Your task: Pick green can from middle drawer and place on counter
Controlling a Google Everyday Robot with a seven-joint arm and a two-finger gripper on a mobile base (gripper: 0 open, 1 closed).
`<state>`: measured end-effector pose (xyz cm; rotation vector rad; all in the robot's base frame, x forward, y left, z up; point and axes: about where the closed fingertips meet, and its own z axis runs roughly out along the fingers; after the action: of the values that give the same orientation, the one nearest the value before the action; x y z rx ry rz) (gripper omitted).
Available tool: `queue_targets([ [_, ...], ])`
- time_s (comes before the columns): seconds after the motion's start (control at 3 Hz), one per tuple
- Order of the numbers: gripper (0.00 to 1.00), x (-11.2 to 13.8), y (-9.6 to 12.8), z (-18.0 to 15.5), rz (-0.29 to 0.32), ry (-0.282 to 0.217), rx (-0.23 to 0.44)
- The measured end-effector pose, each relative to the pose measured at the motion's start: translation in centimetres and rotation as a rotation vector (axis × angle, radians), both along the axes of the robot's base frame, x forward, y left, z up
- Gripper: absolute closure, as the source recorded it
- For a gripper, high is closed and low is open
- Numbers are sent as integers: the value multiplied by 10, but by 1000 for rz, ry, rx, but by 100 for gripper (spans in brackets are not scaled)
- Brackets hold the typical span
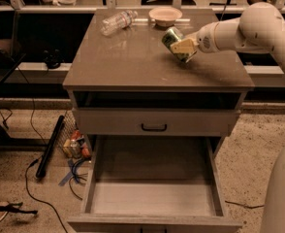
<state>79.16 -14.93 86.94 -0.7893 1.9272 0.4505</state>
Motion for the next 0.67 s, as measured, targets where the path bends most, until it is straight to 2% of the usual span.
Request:
queue_targets([
  [0.33,29,5,4,0,2,10,0],
  [0.67,6,7,6,-2,6,18,1],
])
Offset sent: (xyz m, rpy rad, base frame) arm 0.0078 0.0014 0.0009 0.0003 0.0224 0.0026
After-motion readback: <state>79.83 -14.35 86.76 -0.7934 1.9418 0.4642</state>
